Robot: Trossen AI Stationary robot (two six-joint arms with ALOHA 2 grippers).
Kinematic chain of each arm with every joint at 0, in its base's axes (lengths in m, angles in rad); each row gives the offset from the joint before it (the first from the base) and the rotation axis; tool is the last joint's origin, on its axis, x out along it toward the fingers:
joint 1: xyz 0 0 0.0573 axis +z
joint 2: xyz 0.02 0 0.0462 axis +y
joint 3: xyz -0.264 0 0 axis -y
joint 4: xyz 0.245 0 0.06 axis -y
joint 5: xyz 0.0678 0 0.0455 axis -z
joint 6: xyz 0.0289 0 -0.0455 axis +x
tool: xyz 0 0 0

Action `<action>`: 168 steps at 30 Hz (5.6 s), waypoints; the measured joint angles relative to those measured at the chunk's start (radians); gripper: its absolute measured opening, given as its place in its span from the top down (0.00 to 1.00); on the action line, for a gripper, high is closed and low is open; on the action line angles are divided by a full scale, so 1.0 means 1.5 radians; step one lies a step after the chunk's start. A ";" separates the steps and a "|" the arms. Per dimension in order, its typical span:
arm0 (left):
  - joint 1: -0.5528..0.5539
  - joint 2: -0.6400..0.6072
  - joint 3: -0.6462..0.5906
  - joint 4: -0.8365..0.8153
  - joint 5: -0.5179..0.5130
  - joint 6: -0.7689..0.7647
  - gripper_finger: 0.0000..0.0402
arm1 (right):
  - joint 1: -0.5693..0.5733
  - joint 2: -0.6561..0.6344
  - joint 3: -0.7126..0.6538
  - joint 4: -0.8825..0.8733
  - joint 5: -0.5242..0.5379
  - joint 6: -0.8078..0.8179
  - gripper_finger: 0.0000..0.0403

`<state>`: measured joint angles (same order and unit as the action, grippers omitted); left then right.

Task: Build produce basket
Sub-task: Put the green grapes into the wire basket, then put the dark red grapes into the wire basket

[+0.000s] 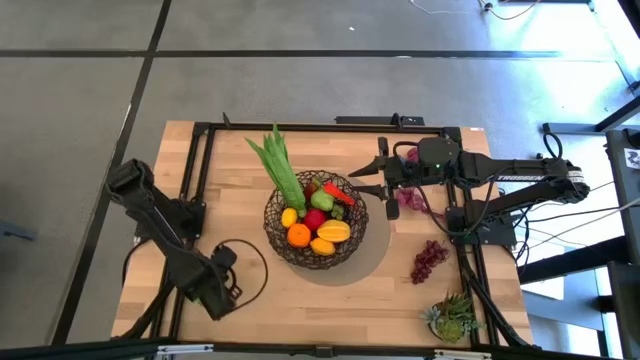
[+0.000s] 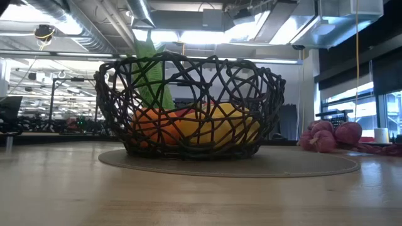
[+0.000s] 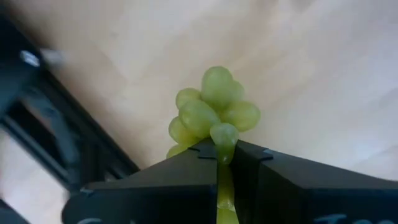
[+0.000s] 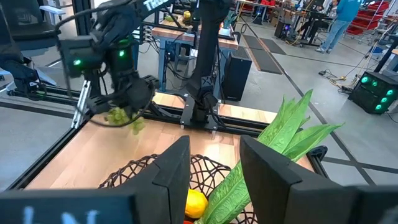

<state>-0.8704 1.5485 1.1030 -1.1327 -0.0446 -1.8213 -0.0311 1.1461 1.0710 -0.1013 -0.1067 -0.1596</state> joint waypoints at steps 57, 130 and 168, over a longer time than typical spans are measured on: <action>0.638 0.240 0.510 -0.293 0.260 1.221 1.00 | 0.001 0.000 0.120 -0.394 -0.013 -0.001 0.66; 0.652 0.322 0.511 -0.200 0.071 1.186 0.72 | 0.000 0.001 0.120 -0.420 -0.012 0.000 0.66; 0.628 0.116 0.510 -0.105 -0.074 1.081 0.72 | 0.048 -0.023 0.120 -0.693 -0.030 0.123 0.66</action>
<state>0.0715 1.7225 1.8679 -1.2903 -0.1558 -0.2001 0.0412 1.1119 1.2510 -1.1407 -0.1518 0.0243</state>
